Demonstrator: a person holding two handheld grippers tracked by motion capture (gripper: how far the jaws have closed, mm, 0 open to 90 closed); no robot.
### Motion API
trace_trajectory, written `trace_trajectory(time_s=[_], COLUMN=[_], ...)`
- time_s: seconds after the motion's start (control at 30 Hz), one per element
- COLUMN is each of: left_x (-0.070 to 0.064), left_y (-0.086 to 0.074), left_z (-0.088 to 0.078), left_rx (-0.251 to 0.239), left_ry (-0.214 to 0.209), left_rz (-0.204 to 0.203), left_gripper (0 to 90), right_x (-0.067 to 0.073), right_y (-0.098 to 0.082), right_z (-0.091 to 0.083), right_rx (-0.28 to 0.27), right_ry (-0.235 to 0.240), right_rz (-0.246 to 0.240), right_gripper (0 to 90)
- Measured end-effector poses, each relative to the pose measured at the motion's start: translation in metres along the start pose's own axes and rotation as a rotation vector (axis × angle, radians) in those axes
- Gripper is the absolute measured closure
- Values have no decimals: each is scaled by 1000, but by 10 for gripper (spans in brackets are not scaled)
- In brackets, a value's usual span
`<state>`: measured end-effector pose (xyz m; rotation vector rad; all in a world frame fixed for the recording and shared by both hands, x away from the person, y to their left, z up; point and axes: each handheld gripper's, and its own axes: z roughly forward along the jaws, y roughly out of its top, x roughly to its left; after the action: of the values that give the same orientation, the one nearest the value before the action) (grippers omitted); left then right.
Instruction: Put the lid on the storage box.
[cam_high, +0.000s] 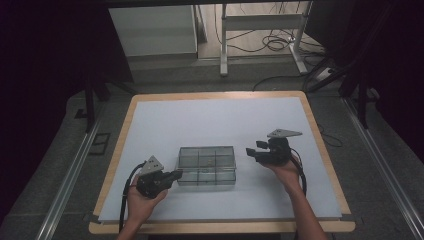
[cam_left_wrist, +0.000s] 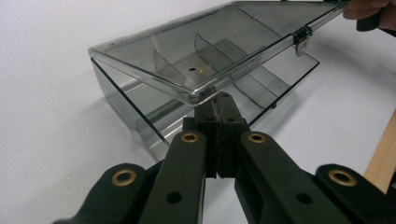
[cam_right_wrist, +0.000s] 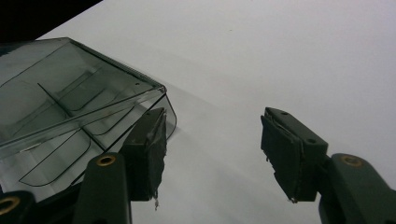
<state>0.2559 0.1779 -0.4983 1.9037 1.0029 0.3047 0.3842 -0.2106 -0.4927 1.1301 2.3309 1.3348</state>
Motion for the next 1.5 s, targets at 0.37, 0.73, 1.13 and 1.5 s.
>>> trace_trajectory(time_s=[0.37, 0.73, 1.13, 1.5], left_x=[-3, -5, -4, 33], left_y=[-13, -22, -24, -26], left_z=[2, 5, -2, -21], left_rx=[27, 62, 50, 54], left_ry=[-27, -27, -32, 75], left_rz=[-7, -5, -3, -61], left_gripper=[900, 897, 887, 698], right_x=[0, 0, 1, -3], right_y=[-2, -4, -7, -13], right_z=[2, 3, 4, 0], right_rx=[7, 10, 12, 14], right_ry=[0, 4, 8, 5], right_rz=[2, 2, 7, 15], right_gripper=[397, 396, 396, 383])
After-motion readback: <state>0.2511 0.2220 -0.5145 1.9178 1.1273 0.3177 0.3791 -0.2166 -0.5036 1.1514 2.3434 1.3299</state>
